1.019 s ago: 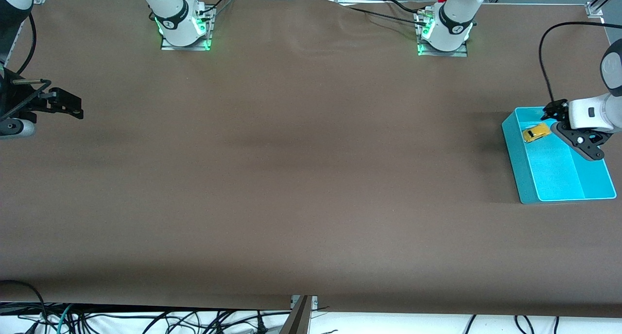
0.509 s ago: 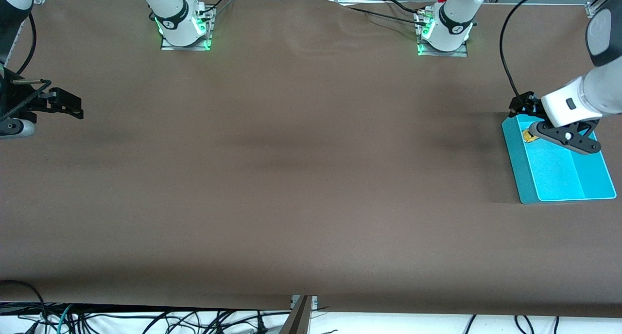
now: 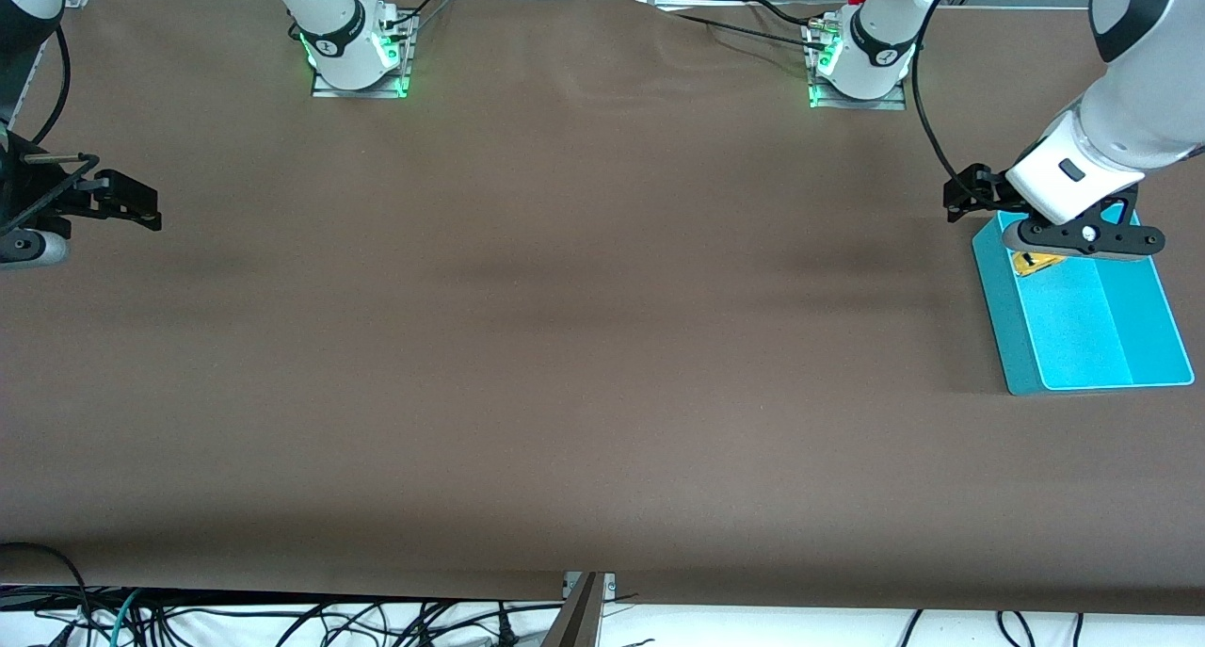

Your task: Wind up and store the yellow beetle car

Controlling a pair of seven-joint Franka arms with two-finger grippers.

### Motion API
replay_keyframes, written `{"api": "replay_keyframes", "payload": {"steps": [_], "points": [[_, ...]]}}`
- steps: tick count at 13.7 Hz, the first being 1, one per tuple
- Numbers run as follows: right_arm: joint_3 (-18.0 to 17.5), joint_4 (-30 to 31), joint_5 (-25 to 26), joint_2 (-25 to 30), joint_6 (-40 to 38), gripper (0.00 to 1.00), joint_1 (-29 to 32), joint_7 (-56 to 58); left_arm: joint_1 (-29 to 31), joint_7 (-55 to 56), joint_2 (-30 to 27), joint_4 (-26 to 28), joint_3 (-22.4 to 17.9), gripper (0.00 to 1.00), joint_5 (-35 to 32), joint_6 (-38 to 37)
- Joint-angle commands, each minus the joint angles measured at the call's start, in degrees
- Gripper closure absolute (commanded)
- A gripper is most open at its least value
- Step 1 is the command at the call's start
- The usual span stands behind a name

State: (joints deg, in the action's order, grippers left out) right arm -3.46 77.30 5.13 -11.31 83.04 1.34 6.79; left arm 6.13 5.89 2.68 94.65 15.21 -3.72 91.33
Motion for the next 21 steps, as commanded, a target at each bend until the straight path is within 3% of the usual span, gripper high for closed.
{"api": "replay_keyframes", "payload": {"steps": [1, 2, 4, 8, 13, 21], "points": [[-0.2, 0.7, 0.4, 0.9, -0.2, 0.0, -0.1, -0.8, -2.2, 3.5, 0.5, -1.4, -1.0, 0.0, 1.0, 0.4], [-0.1, 0.7, 0.3, 0.9, -0.2, 0.0, 0.0, -0.8, -3.0, 3.9, 0.7, -2.4, -1.6, 0.0, 0.8, 0.1], [-0.2, 0.7, 0.4, 0.9, -0.2, 0.0, -0.1, -0.8, -7.9, 3.8, 1.2, -3.3, -7.0, 0.0, 0.7, -1.2], [-0.1, 0.7, 0.3, 0.9, -0.2, 0.0, 0.0, -0.7, -7.3, 5.4, 1.3, -3.5, -6.2, 0.0, 0.7, -2.3], [-0.1, 0.7, 0.3, 0.9, -0.2, 0.0, 0.0, -0.8, -2.9, -4.0, 1.4, -4.4, -5.1, 0.0, 1.1, -1.7], [-0.1, 0.7, 0.3, 0.9, -0.2, 0.0, 0.0, -0.8, -2.5, -4.6, 2.0, -6.1, -5.1, 0.0, 1.3, -2.2]]}}
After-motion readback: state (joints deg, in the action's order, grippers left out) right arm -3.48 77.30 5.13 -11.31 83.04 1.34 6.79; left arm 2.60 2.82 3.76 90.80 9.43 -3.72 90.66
